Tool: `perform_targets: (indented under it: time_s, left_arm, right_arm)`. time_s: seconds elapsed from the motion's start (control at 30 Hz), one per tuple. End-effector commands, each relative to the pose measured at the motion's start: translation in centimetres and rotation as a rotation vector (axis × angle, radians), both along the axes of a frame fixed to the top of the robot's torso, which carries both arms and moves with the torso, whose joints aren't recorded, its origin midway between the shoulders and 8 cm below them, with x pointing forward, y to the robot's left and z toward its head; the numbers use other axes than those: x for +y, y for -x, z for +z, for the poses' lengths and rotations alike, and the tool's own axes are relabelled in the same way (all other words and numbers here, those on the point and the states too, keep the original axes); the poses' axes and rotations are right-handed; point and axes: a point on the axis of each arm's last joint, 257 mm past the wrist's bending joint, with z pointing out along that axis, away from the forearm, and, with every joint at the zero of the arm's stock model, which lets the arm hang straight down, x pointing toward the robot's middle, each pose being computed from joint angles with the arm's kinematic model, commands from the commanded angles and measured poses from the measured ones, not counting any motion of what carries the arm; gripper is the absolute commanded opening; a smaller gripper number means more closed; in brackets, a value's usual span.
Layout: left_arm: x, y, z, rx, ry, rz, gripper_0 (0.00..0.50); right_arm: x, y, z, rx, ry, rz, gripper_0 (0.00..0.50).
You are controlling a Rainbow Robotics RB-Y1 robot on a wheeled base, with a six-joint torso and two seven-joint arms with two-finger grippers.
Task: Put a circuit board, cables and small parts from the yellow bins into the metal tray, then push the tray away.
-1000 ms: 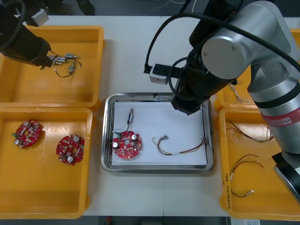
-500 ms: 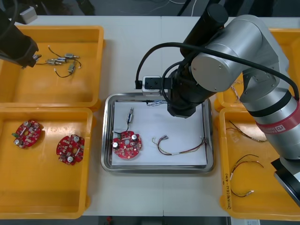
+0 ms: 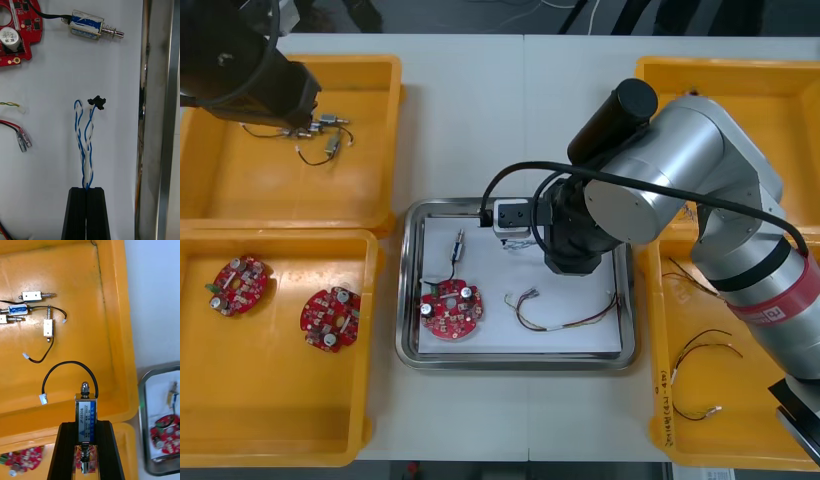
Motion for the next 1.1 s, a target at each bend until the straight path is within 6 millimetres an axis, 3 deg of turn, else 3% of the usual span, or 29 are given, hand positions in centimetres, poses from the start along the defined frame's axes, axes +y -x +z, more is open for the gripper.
perform_targets:
  time_s: [0.03, 0.4, 0.7, 0.77, 0.8, 0.87, 0.9, 0.93, 1.1]
  left_arm:
    - [-1.8, 0.0, 1.9, -0.064, 0.031, -0.007, 0.0]
    - [-3.9, 0.0, 1.8, -0.069, 0.083, 0.011, 0.0]
    - [-4.2, 0.1, 1.6, -0.061, 0.101, 0.022, 0.0]
    - [-4.3, 0.1, 1.6, -0.06, 0.104, 0.021, 0.0]
    - [-4.4, 0.2, 1.6, -0.06, 0.105, 0.021, 0.0]
    - [-4.4, 0.2, 1.6, -0.059, 0.107, 0.021, 0.0]
    - [-4.4, 0.2, 1.6, -0.059, 0.107, 0.021, 0.0]
    - [-4.4, 0.2, 1.6, -0.059, 0.107, 0.022, 0.0]
    - [-4.4, 0.2, 1.6, -0.056, 0.11, 0.024, 0.0]
  right_arm:
    - [-0.8, -0.2, -0.8, -0.038, 0.013, 0.008, 0.0]
    - [-1.9, -2.1, -2.7, -0.066, -0.022, -0.046, 0.0]
    - [-2.1, -1.9, -3.2, -0.054, -0.031, -0.053, 0.006]
    - [-2.3, -1.9, -3.3, -0.051, -0.031, -0.058, 0.061]
    - [-2.3, -1.9, -3.3, -0.05, -0.03, -0.058, 0.121]
    - [-2.5, -1.9, -3.3, -0.047, -0.03, -0.06, 0.325]
    - [-2.4, -1.8, -3.3, -0.045, -0.032, -0.059, 0.451]
    - [-2.4, -1.8, -3.3, -0.043, -0.034, -0.059, 0.5]
    - [-2.2, -1.6, -3.4, -0.034, -0.044, -0.062, 0.5]
